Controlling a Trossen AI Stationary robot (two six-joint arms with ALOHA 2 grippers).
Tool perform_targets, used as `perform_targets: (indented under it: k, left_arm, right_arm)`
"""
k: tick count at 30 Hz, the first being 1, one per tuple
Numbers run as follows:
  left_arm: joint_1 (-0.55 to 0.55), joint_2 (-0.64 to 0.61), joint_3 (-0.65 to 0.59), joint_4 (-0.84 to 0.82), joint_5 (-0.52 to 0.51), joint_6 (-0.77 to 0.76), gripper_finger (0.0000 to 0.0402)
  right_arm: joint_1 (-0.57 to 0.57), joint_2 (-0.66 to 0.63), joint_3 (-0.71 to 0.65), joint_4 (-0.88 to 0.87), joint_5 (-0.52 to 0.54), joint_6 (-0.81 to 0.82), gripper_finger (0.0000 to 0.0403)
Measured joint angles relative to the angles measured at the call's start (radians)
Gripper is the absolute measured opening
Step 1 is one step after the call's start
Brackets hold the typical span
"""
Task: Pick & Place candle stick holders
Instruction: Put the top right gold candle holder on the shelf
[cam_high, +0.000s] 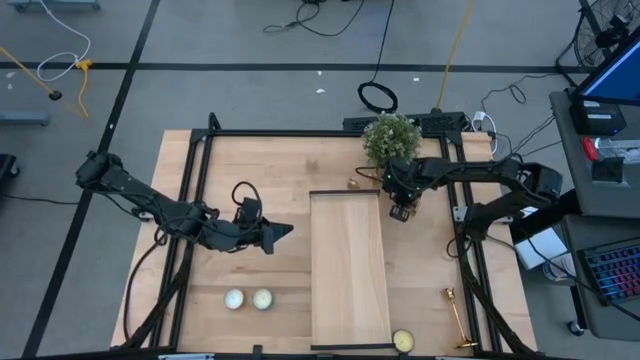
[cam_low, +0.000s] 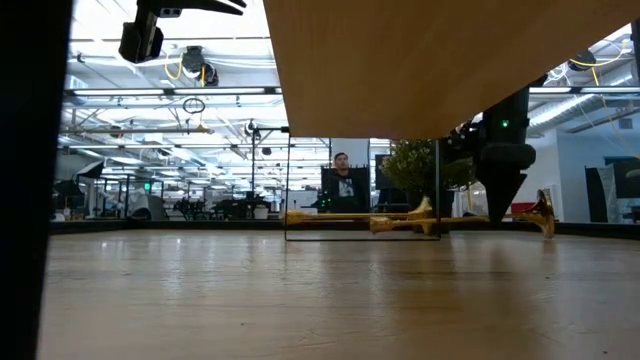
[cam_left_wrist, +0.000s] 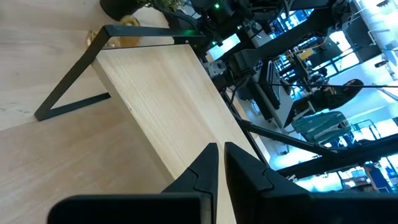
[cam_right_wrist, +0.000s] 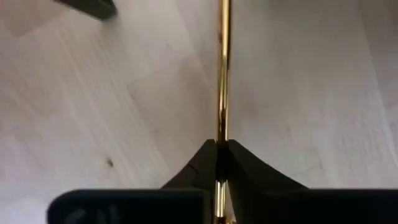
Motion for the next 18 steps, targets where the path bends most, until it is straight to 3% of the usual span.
perform_targets:
  k: [5, 11, 18]
  left_arm:
    - [0.0, 0.0, 0.0, -0.001, 0.0, 0.007, 0.0031]
    - [0.0, 0.0, 0.0, -0.001, -0.001, 0.011, 0.0031]
    - [0.001, 0.0, 0.0, -0.011, -0.001, 0.011, 0.0031]
  right_arm:
    - [0.024, -0.069, 0.0, 0.001, 0.008, 0.059, 0.0027]
    - [0.057, -0.164, 0.0, -0.046, 0.024, 0.073, 0.001]
    - [0.099, -0.224, 0.0, -0.117, 0.023, 0.093, 0.0017]
